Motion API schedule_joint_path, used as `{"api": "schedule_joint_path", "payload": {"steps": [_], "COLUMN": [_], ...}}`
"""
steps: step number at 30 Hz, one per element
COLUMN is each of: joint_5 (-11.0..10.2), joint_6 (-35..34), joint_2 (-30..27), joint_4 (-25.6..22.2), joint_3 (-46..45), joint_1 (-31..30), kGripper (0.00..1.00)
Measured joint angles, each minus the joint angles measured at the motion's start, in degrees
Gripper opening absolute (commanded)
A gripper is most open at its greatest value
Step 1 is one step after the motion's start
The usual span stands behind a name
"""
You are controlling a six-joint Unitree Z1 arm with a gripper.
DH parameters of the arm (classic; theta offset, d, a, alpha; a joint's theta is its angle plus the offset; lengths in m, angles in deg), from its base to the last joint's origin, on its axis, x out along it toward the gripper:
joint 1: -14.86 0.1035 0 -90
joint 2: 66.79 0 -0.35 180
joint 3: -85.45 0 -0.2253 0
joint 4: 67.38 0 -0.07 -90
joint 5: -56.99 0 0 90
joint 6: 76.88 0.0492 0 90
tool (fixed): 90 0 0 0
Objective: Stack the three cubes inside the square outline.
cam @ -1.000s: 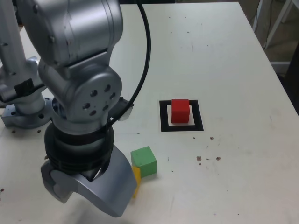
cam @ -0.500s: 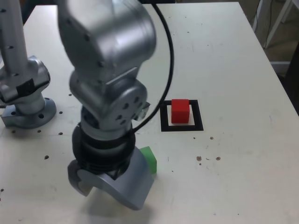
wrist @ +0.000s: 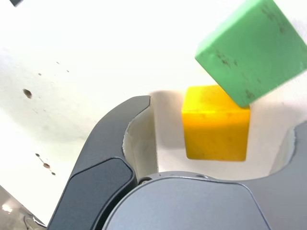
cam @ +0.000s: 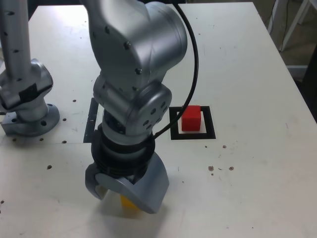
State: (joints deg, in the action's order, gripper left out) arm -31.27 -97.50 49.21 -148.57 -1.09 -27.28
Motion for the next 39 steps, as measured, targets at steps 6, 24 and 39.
{"api": "schedule_joint_path", "payload": {"steps": [6, 24, 39], "joint_5": [-0.06, 0.1, -0.15], "joint_6": [0.15, 0.18, -0.11], "joint_2": [0.01, 0.48, -0.79], "joint_4": [-0.16, 2.95, 1.87], "joint_3": [-0.38, -1.24, -1.89], "joint_1": [0.08, 0.08, 0.08], "kGripper": [0.78, 0.7, 0.47]}}
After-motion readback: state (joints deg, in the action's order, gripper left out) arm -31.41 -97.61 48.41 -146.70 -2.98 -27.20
